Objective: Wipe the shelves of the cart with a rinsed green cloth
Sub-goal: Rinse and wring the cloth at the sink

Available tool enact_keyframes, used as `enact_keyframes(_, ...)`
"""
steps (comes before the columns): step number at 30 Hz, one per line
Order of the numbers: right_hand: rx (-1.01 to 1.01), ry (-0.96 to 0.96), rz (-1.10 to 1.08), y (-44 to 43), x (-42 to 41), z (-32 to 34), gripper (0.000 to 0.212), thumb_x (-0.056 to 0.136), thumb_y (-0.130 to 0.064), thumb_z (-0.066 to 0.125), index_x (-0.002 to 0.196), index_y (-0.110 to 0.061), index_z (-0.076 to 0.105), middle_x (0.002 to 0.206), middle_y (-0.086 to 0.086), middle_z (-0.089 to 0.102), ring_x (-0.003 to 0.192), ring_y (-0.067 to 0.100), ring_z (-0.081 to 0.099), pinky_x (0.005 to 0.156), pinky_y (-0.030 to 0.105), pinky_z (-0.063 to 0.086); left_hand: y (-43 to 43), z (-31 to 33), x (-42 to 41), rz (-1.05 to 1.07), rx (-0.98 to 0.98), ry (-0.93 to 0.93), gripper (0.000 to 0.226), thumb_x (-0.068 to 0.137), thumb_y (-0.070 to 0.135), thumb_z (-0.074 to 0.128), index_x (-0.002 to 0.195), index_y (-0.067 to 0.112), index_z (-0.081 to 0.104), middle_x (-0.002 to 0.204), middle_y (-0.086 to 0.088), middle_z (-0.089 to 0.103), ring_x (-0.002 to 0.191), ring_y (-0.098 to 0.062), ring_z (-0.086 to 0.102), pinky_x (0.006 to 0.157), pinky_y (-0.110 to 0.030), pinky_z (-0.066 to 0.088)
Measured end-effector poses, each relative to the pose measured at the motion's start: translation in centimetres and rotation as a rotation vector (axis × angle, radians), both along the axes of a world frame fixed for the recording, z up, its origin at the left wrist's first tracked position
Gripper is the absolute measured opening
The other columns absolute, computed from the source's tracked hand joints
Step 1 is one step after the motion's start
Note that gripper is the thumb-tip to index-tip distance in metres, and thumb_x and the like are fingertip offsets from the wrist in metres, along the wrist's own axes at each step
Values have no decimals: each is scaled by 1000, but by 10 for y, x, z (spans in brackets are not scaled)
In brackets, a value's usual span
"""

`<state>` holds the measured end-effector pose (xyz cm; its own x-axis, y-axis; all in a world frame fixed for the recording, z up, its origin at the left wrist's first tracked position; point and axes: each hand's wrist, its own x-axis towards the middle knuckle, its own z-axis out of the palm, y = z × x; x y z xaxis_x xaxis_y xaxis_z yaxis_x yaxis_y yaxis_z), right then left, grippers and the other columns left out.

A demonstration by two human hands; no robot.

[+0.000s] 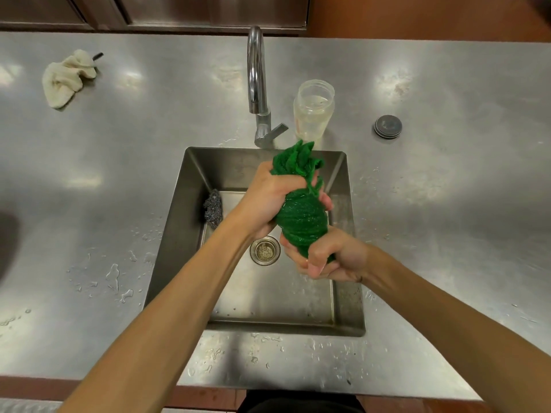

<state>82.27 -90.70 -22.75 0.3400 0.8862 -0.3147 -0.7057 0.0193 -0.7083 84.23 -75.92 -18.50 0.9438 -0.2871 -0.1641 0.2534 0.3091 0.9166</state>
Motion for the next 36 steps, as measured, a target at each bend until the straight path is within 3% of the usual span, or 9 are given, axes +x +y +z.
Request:
enact_keyframes(5,-377,-404,-162,-2,-7,-3,22,76,0,76,71,-10,57,60,2,56,51,13,48,51,27,32,4,-21,3,80,134,76,10,77,-3,60,86,-1,65,80,-19,72,85,-39,74,84,-52,61)
enact_keyframes(7,-460,-378,-246,-10,-8,-9,31,77,-11,81,103,-17,66,90,-2,73,84,12,69,77,24,53,7,-27,2,136,273,50,12,88,6,68,99,2,69,95,-20,76,96,-35,75,91,-52,59)
enact_keyframes(9,-477,-290,-320,-21,-5,-16,61,71,-25,85,126,-24,58,118,-3,72,112,14,67,103,36,49,7,-27,-1,179,322,66,25,100,23,63,110,2,69,104,-20,76,97,-28,75,90,-45,59)
enact_keyframes(11,-516,-324,-385,-30,-6,-15,57,73,-37,81,126,-28,61,121,-9,71,116,11,65,110,40,43,6,-27,-5,217,246,168,42,107,38,47,111,4,71,106,-16,77,99,-26,75,93,-40,57)
enact_keyframes(16,-579,-544,-707,-36,-5,0,31,94,-28,68,123,-23,61,111,-2,73,93,12,72,88,31,56,-14,-32,-25,208,540,91,49,109,40,41,99,8,77,95,-13,78,90,-20,73,93,-47,56)
enact_keyframes(21,-584,-756,-794,-42,-11,12,39,93,-12,68,127,-30,60,104,3,72,83,8,72,68,20,56,-35,-31,-44,126,249,100,42,110,43,35,130,26,68,116,-6,76,111,-23,72,96,-38,58)
enact_keyframes(28,-584,-448,-635,-98,-18,26,24,92,-9,68,116,-14,68,100,5,77,85,15,74,74,22,58,-72,-25,-53,51,209,40,44,103,55,37,128,39,70,137,2,66,130,-19,60,113,-48,45)
enact_keyframes(33,-606,-414,-846,-171,-27,37,22,92,6,62,113,2,68,89,8,74,71,8,72,65,15,55,-107,-8,-47,84,307,-86,44,110,44,32,126,34,71,150,13,53,133,-1,52,106,-17,44)
enact_keyframes(36,-578,-422,-1019,-225,-38,47,21,80,-10,73,100,-3,74,84,4,77,77,12,73,69,17,56,-120,6,-40,122,351,-86,43,110,44,33,112,39,76,139,14,62,122,6,58,91,-4,42)
